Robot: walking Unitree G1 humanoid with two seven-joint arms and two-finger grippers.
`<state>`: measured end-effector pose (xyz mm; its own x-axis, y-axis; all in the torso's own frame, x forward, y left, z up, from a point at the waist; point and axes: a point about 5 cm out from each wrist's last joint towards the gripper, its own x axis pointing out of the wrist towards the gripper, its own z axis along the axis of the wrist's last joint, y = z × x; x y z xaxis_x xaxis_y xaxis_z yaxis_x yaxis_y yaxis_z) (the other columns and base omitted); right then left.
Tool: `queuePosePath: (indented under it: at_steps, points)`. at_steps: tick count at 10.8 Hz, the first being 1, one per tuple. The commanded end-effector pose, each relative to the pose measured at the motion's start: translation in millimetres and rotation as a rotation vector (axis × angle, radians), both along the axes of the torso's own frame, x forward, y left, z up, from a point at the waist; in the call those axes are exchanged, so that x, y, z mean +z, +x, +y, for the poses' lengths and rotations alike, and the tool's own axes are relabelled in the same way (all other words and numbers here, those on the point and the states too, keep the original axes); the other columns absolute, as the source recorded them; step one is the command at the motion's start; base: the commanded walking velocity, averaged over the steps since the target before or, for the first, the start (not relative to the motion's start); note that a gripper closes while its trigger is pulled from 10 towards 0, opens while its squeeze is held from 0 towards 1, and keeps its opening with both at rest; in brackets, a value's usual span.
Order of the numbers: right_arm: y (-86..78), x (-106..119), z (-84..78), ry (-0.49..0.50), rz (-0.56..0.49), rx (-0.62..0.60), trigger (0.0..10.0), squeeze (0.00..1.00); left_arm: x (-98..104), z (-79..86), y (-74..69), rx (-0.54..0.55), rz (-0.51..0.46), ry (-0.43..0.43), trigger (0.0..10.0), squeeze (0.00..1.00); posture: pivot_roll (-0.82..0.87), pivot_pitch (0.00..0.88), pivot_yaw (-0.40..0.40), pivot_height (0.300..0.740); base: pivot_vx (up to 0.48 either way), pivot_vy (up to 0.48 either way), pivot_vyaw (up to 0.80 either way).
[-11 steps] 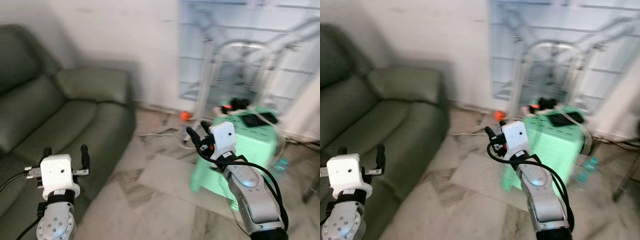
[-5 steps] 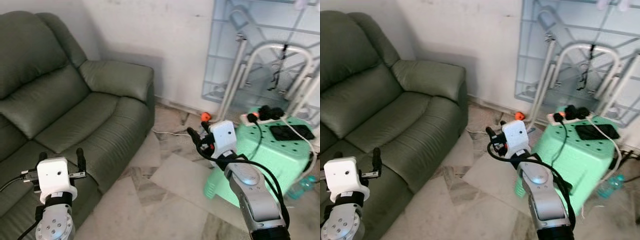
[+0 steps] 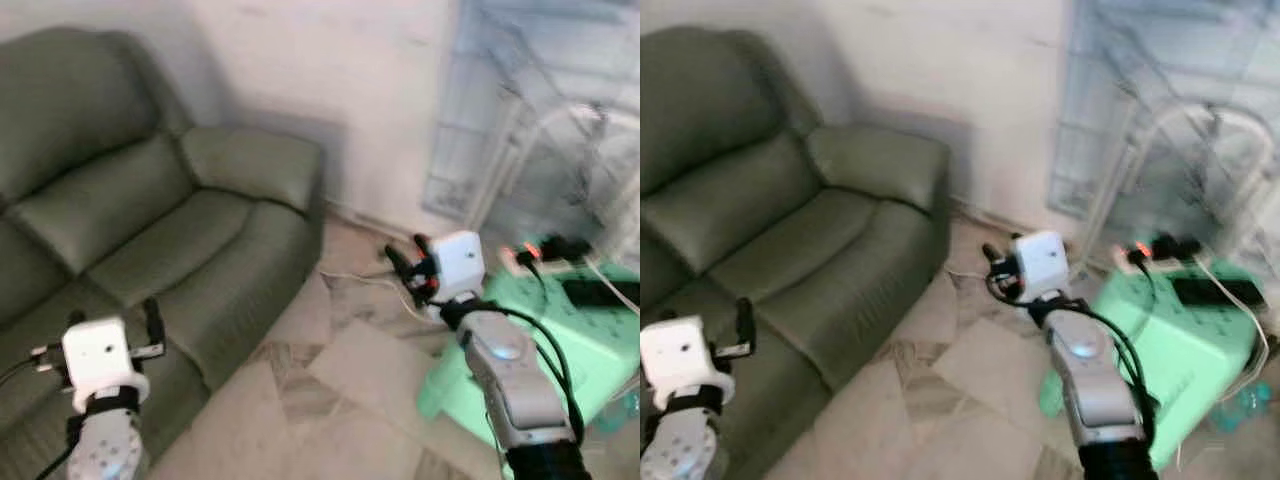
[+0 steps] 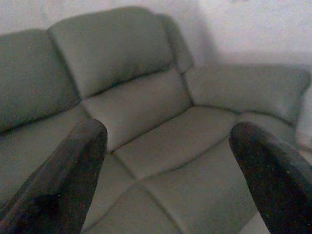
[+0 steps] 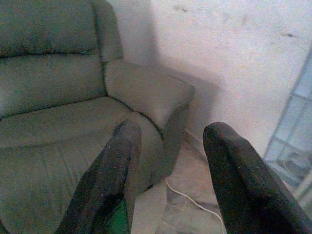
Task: Move the pillow to the sofa
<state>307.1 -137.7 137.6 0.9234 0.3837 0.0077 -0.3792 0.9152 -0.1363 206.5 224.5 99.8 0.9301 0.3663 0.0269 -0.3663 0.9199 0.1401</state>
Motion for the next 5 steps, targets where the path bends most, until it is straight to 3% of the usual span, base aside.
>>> queuePosePath:
  at_steps: [1,5]
  points:
    - [-1.1,-0.4,7.8,-0.013,-0.001,0.028,10.0,0.00,-2.9,4.3,-1.8,0.017,0.015,-0.002,10.0,0.00,-0.11,0.000,0.024,0.740,0.000,0.000,0.56]
    - [-1.0,-0.5,7.8,-0.017,-0.008,0.043,10.0,0.00,-7.1,8.9,-3.8,0.058,0.028,-0.024,10.0,0.00,-0.12,0.000,0.025,0.740,0.000,0.000,0.80]
